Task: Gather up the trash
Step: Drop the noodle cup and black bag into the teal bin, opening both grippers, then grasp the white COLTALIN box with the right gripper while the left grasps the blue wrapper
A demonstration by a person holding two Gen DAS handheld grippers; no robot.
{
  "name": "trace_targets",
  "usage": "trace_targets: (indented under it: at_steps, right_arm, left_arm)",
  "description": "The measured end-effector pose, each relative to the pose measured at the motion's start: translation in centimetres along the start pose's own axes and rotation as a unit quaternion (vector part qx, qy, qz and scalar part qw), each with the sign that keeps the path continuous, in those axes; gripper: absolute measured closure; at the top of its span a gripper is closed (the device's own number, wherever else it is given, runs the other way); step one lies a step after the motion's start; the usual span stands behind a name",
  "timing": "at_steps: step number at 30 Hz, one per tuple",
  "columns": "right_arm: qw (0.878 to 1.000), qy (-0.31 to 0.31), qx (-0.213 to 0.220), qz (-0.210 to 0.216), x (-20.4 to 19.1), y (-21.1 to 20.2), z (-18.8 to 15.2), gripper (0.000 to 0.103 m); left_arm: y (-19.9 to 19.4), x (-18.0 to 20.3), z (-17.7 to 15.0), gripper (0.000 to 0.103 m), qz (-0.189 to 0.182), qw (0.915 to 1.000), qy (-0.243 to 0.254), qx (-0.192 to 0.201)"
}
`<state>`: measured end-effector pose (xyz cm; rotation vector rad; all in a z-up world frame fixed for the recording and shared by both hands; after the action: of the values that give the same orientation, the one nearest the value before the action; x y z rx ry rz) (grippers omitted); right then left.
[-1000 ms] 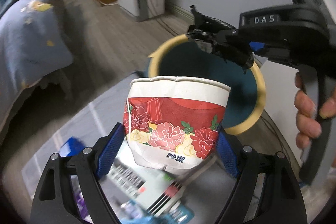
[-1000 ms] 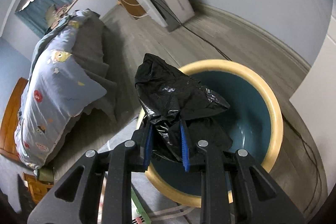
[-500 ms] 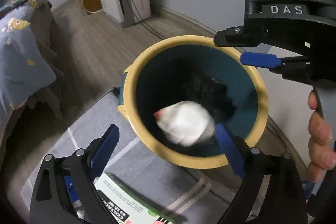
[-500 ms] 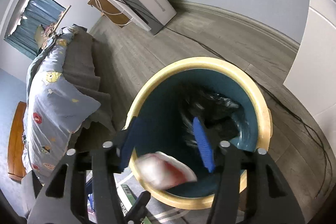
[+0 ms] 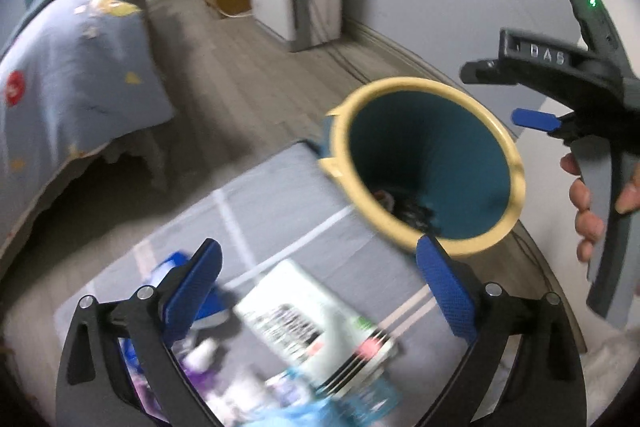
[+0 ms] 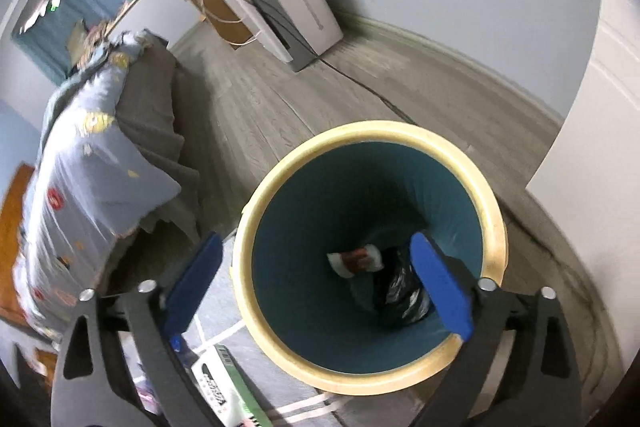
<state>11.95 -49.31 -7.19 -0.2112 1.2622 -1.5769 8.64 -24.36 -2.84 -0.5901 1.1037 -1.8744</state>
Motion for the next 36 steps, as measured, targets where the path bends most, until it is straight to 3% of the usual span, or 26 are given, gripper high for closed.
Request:
trace_targets:
  at_steps: [8, 16, 22, 25, 30, 32, 36]
  right_arm:
    - [0.998, -0.066, -0.007, -0.019, -4.5, -1.2, -2.2, 0.006]
    - [0.989, -0.142, -0.029, -0.021, -10.6, -1.2, -6.2, 0.006]
    - [0.975, -0.206, -0.078, -0.021, -14.7, 0.6, -11.5, 0.006]
    - [0.967, -0.232, -0.1, -0.028, -15.9, 1.7, -13.4, 0.006]
    - [0.943, -0.305, -0.118, -0.057, -17.6, 3.9, -15.7, 0.006]
    - [0.932, -0.33, -0.13, -0.069, -17.8, 5.0, -16.4, 0.006]
    - [0.922, -0.348, -0.153, -0.074, -18.0, 6.6, -17.2, 0.006]
  left_arm:
    - [-5.9, -7.9, -3.6, 0.005, 0.053, 0.9975, -0.044, 0.019]
    - [-8.3, -16.3, -8.8, 0.005, 0.103, 0.988, -0.114, 0.015]
    - [-7.1, -20.1, -12.5, 0.005, 0.108, 0.9828, -0.149, -0.008]
    - [-6.7, -20.9, -12.9, 0.005, 0.094, 0.9838, -0.153, -0.004]
    - [-4.4, -20.9, -12.8, 0.005, 0.063, 0.9858, -0.155, -0.016]
    - [-3.5, -20.7, -12.7, 0.005, 0.06, 0.9868, -0.149, -0.024]
    - [-1.5, -20.1, -12.1, 0.005, 0.055, 0.989, -0.132, -0.037]
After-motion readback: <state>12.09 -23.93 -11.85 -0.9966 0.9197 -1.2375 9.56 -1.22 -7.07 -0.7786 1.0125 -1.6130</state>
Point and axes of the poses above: each gripper's, at about its wrist camera, not at the fingertips, and y roughly the way its jaws point, x to its right, z to its top, the point moved 1 cm from there along y, roughly the way its jaws point, and after that the axes turned 3 degrees about -x, right-handed, at the moved point
